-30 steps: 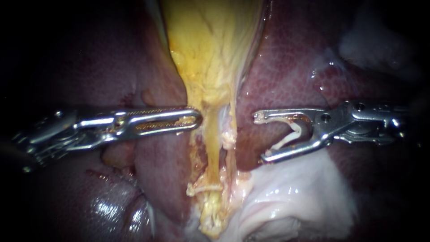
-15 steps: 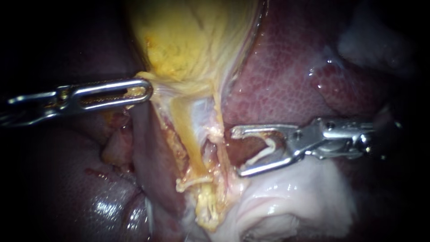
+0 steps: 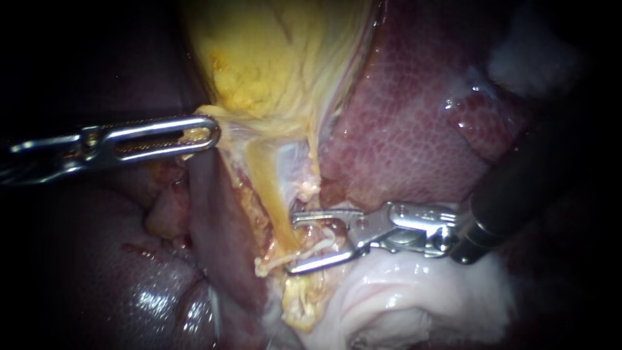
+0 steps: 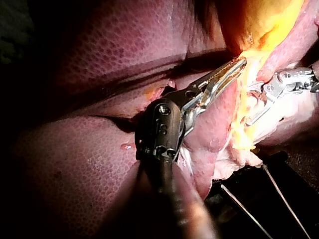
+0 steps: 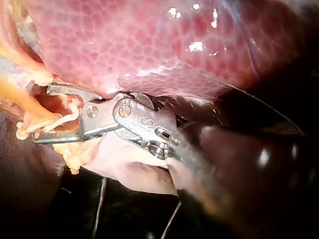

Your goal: Clipping second clip left tube

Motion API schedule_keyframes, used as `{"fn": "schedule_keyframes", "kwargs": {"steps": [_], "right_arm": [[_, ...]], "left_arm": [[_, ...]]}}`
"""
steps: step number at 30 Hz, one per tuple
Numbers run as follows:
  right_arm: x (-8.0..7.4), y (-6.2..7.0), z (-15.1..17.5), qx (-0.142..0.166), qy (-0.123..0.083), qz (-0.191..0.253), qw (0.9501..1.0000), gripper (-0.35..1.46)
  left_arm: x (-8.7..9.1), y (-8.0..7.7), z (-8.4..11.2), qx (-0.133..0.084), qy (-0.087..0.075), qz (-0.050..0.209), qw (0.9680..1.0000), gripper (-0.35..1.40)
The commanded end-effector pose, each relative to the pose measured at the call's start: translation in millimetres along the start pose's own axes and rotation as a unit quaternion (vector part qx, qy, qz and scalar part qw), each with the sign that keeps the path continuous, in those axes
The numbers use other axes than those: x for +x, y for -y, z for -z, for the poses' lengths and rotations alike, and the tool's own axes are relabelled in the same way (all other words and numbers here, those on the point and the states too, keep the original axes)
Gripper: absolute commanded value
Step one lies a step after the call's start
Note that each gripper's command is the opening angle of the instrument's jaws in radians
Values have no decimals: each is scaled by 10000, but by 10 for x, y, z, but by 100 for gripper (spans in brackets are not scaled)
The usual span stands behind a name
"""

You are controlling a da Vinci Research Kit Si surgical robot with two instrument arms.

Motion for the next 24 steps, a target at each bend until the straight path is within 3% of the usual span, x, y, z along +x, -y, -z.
{"fn": "schedule_keyframes", "kwargs": {"steps": [1,10,21,23,24], "right_arm": [[4,4,1,87,-92,-36,9999,60],[25,29,-10,768,-407,-260,9959,58],[18,21,-43,853,-369,-231,9954,56],[16,21,-42,842,-277,-226,9958,44],[15,22,-39,863,-210,-225,9958,25]], "left_arm": [[1,-1,0,3,-4,-6,10000,-35],[4,-20,-6,-10,6,-21,10000,-35],[13,-20,-22,-71,51,-41,10000,-35],[13,-20,-21,-70,50,-41,10000,-35],[13,-20,-21,-69,50,-41,10000,-35]]}}
